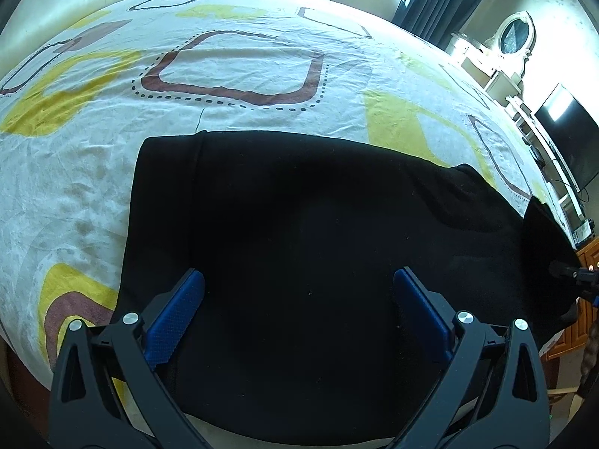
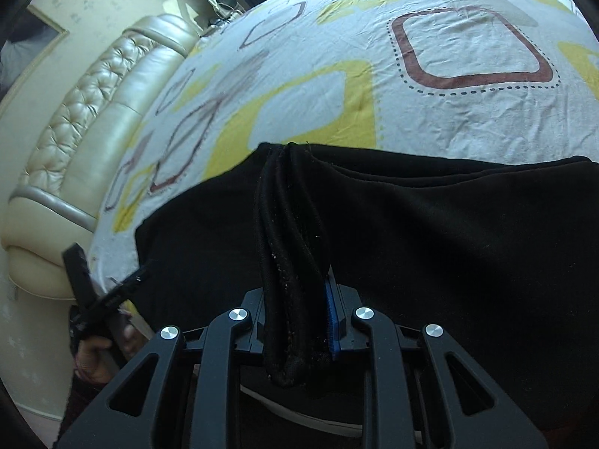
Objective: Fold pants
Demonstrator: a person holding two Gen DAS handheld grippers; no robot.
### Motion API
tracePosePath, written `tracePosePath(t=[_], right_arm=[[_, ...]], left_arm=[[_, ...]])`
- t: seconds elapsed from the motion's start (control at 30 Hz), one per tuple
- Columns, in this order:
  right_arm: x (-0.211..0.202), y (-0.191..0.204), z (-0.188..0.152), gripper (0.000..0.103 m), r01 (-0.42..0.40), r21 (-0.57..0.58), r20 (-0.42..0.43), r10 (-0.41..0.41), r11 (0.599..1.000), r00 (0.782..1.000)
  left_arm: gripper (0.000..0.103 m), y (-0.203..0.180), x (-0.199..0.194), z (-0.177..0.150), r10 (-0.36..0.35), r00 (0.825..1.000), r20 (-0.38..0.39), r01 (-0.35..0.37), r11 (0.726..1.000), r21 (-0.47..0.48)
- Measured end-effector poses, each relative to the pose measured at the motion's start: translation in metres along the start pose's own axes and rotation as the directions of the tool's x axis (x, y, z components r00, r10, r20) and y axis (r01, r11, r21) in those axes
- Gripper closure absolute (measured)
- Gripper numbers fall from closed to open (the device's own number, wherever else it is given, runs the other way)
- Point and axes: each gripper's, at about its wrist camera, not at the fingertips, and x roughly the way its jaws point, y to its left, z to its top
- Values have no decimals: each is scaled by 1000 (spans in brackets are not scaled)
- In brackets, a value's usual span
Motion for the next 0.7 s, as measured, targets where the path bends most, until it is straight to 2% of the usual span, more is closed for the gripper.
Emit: tracePosePath(t=[0.1,0.13,0.17,0.27,0.37,0.5,0.6,0.7], right_arm=[[11,5,-8,74,34,-8,-7,-34,999,999],[14,5,-10,70,22,2,-10,-22,1000,1000],[19,7,-12,62,2,14,-14,-2,1000,1000],[26,12,-15,46,-30,24,-22,30,999,999],[30,19,-20,38,-38,12,-23,38,999,999],[21,24,-28,37,-74,13,16,74,997,997],[16,23,-40,37,-134,50,54,131,990,990],[24,22,-49,37,-142,22,32,141,990,989]], left_arm=[[2,2,-1,1,-17,1000,-9,17,1000,4],[2,3,-1,2,-29,999,-15,29,1000,4],[2,5,-2,3,-46,999,-19,46,999,-2],[2,19,-8,5,-126,992,-4,125,989,-77],[2,34,-14,7,-205,979,9,204,965,-164],[2,50,-26,12,-264,964,15,261,940,-219],[3,60,-41,13,-208,976,56,215,957,-192],[2,78,-46,7,-188,981,56,195,961,-197]])
